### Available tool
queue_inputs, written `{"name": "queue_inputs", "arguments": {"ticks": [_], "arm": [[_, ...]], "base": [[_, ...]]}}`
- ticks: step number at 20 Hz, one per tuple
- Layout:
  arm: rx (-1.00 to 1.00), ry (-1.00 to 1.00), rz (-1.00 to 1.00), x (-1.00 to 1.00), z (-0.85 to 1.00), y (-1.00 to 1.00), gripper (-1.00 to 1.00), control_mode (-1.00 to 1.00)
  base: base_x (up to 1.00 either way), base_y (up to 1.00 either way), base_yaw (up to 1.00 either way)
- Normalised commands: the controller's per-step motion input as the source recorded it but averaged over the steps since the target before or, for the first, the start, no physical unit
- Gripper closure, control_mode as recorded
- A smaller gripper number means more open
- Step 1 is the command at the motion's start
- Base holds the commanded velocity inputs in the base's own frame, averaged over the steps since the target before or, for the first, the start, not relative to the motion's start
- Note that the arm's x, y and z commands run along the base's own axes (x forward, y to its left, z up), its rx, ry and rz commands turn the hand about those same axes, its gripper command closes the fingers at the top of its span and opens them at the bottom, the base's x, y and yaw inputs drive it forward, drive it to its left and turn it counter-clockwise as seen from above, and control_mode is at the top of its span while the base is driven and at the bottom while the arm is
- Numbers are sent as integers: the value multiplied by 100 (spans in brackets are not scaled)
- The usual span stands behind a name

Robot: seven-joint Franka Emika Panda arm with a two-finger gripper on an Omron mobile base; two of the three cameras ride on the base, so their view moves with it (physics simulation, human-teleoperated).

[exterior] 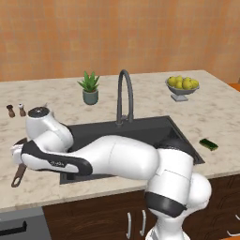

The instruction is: Pick the pan and sponge and place them into the sink. Then turn on the water.

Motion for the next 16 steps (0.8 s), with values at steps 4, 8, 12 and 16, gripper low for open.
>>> {"name": "queue_inputs", "arguments": {"ticks": [4,8,12,16], "arm": [[0,0,-5,13,-18,39,-100,-100],[0,0,-6,13,-14,17,-100,-100],[0,0,-5,17,-19,17,-100,-100],[0,0,-2,16,-26,10,-100,-100]], "base": [[0,0,0],[0,0,0],[0,0,0],[0,0,0]]}}
